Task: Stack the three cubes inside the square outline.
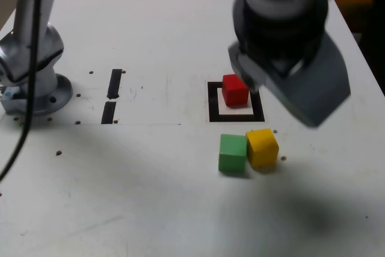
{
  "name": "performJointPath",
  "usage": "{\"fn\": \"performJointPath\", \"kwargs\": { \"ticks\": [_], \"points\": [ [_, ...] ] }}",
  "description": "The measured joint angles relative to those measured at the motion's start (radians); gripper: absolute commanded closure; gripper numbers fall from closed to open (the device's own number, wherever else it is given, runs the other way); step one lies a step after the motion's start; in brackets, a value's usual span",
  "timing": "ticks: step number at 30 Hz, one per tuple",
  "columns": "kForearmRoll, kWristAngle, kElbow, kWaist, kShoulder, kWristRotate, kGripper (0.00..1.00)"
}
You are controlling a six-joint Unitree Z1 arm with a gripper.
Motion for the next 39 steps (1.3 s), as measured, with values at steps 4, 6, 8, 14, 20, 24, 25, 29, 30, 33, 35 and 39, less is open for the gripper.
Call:
{"fn": "performJointPath", "kwargs": {
  "ticks": [4,6,8,14,20,24,25,29,30,33,35,39],
  "points": [
    [-0.003,0.0,-0.014,-0.015,0.062,0.131,0.01],
    [-0.004,0.001,-0.011,-0.025,0.07,0.168,0.01],
    [-0.007,0.006,0.006,-0.038,0.07,0.192,0.01],
    [-0.069,0.018,0.191,-0.05,-0.012,0.26,0.03],
    [-0.136,0.039,0.226,-0.038,-0.004,0.292,0.03],
    [-0.168,0.04,0.247,-0.034,0.04,0.293,0.03],
    [-0.179,0.04,0.252,-0.031,0.041,0.293,0.03],
    [-0.226,0.04,0.283,-0.014,0.062,0.294,0.04],
    [-0.238,0.04,0.289,-0.011,0.065,0.294,0.05],
    [-0.288,0.041,0.311,-0.002,0.064,0.295,0.08],
    [-0.295,0.041,0.316,0.002,0.065,0.295,0.11],
    [-0.315,0.042,0.333,0.014,0.064,0.295,0.16]
  ]
}}
